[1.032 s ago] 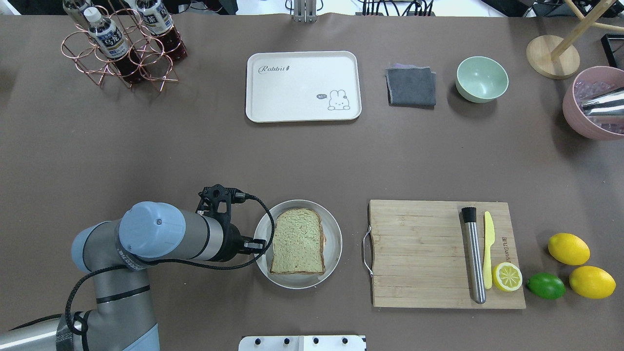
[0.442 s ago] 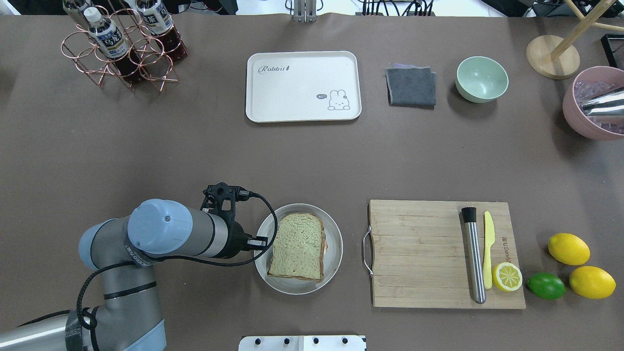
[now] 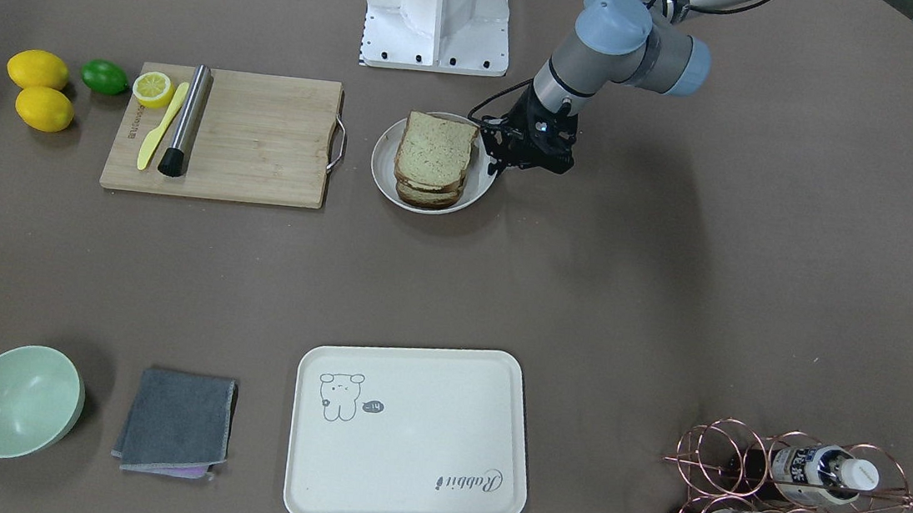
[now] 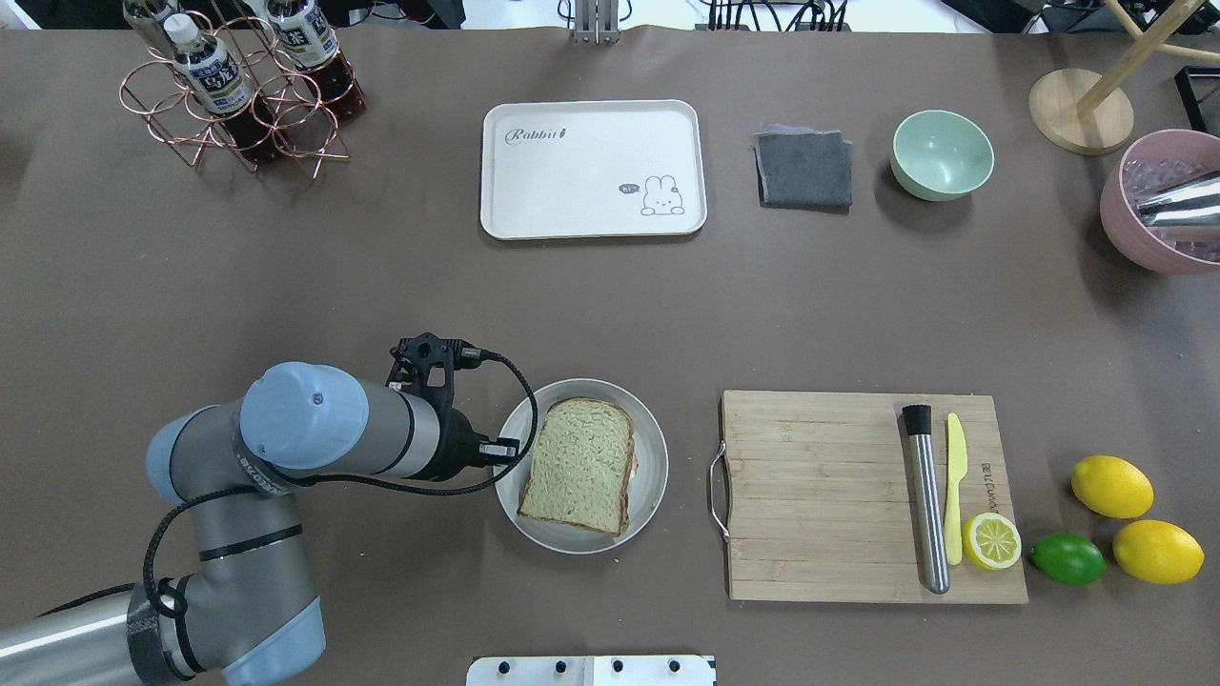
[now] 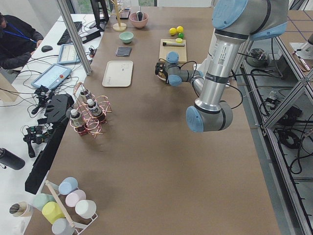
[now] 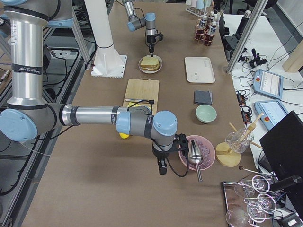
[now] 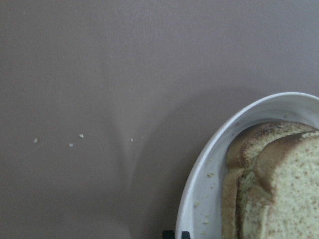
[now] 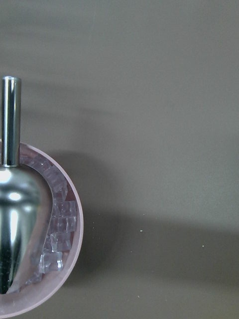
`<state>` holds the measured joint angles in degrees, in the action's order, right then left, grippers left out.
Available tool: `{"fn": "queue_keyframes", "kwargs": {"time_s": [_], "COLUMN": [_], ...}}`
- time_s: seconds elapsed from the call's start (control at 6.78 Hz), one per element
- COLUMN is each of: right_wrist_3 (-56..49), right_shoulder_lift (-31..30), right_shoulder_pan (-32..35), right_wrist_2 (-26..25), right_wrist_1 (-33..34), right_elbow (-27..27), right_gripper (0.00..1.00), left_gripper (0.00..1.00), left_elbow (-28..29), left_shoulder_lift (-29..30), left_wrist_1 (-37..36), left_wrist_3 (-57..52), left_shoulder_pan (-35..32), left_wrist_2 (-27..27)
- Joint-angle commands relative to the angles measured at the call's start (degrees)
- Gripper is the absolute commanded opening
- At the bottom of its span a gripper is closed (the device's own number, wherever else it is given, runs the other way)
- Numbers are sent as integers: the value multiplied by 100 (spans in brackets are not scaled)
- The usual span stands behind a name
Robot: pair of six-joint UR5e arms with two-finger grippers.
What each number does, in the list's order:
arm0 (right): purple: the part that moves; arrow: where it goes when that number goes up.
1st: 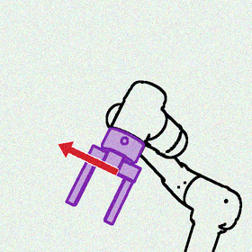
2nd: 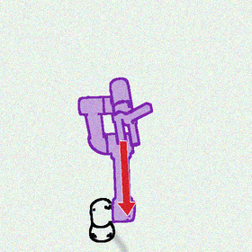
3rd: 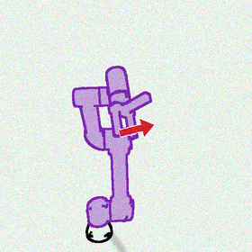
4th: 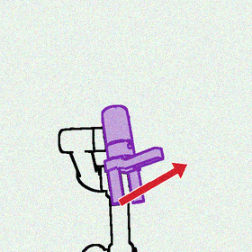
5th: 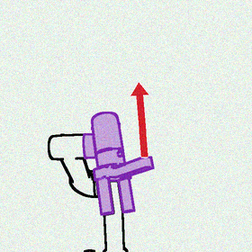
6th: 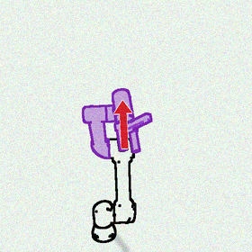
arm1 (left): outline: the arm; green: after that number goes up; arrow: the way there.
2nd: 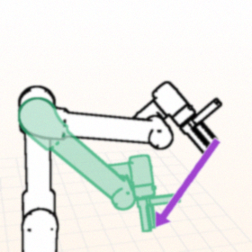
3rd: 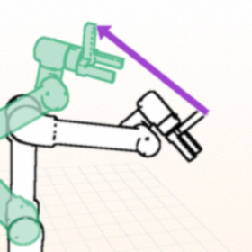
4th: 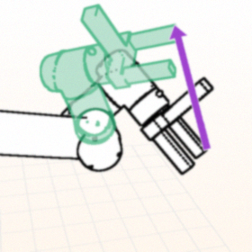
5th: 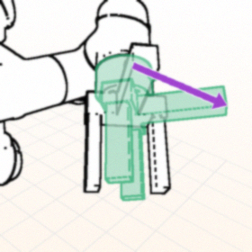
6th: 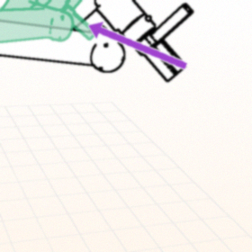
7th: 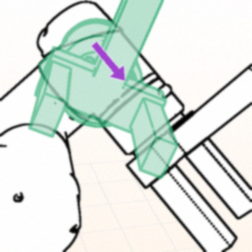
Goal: Make sandwich and place on tray
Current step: 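Carry the plate with the left gripper toward the white Rabbit tray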
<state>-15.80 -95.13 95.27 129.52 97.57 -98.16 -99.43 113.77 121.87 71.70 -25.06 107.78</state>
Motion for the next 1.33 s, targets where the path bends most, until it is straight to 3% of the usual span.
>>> {"fn": "queue_keyframes", "kwargs": {"time_s": [0.0, 0.15, 0.59, 1.18], "right_wrist_3": [-11, -11, -11, -37], "right_shoulder_lift": [-5, -14, -14, -14], "right_shoulder_pan": [0, 0, 0, 0], "right_wrist_2": [3, 3, 20, 38], "right_wrist_1": [-19, -10, -19, -19], "right_elbow": [25, 34, 25, 16], "right_gripper": [100, 100, 100, 100], "left_gripper": [0, 0, 0, 0], "left_elbow": [316, 945, 3029, 5341], "left_shoulder_lift": [241, 660, 2040, 3606], "left_wrist_1": [-23, -23, 4, 213], "left_wrist_3": [-287, -741, -1648, -1800], "left_shoulder_pan": [-594, -1031, -2342, -2627], "left_wrist_2": [645, 778, 1980, 1783]}}
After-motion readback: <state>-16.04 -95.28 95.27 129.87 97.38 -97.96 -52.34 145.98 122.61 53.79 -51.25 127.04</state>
